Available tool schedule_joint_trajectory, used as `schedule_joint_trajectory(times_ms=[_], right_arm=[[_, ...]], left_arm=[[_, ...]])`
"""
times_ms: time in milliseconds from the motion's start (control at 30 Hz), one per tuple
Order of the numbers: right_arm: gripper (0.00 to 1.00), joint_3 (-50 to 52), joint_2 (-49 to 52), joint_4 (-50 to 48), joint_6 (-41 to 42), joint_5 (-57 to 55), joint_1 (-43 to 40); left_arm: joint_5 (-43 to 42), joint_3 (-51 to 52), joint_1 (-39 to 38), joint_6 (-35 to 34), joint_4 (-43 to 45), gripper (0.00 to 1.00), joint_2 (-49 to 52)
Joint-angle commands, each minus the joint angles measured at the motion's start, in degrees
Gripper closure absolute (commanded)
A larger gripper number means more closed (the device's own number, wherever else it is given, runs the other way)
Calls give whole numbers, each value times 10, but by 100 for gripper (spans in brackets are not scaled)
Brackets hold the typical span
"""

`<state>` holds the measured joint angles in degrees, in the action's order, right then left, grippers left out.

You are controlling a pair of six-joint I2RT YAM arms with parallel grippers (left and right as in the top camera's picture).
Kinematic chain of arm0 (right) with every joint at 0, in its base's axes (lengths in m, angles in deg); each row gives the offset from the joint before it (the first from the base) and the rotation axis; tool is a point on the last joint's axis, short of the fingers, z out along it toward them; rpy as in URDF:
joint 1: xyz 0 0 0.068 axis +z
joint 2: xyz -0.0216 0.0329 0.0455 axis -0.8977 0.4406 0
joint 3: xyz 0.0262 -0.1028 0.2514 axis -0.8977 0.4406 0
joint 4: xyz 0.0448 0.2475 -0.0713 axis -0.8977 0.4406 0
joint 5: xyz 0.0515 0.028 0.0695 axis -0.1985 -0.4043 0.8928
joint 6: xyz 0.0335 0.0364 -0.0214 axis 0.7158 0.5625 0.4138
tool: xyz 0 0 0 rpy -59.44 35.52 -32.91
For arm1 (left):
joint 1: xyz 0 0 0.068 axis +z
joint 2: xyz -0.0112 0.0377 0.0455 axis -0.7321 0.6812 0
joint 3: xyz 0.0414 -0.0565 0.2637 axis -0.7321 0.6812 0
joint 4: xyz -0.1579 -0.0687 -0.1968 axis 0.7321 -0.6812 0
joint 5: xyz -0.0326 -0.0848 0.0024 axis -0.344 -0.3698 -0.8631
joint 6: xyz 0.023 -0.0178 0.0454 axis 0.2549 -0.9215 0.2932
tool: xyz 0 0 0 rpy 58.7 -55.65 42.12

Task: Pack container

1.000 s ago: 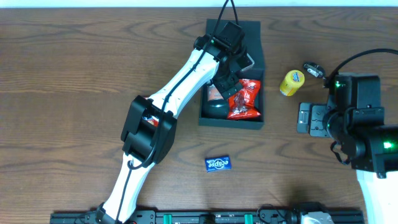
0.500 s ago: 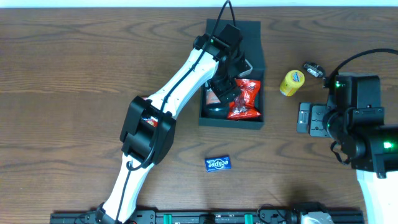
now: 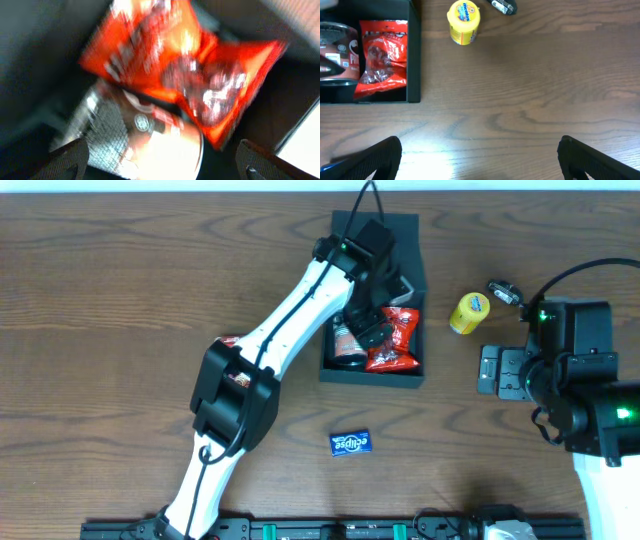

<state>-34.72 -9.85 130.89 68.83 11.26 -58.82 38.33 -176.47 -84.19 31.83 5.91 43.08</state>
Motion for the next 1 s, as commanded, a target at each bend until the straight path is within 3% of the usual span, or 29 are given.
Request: schedule_joint_trajectory(times_ms=[0, 400, 967], right_arm=[[1, 5, -2, 0, 9, 0, -5], [1, 5, -2, 0, 9, 0, -5], [1, 5, -2, 1, 9, 1, -5]], left_arm=[[15, 2, -8, 7, 23, 5, -22], [-34, 2, 8, -5, 61, 5, 10], [-33, 2, 12, -31, 88, 5, 40]])
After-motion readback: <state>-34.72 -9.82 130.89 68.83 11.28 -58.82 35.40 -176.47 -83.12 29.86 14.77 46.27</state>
